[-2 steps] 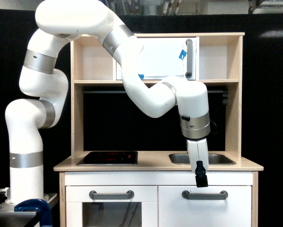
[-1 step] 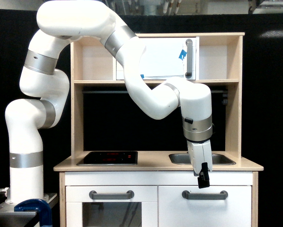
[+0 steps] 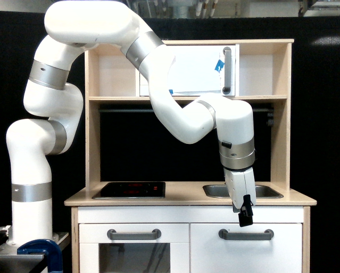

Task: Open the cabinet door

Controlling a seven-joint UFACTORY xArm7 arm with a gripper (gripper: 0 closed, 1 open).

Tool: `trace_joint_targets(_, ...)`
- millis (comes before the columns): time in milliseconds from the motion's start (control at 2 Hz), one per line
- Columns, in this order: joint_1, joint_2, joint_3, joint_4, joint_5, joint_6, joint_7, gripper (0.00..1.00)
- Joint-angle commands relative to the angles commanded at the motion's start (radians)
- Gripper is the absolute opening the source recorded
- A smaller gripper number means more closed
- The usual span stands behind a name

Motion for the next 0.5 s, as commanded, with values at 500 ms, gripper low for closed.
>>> trace_joint_targets(500,0.02,0.043,0.029,-0.021,0.029,-0.076,-0.011,1.0)
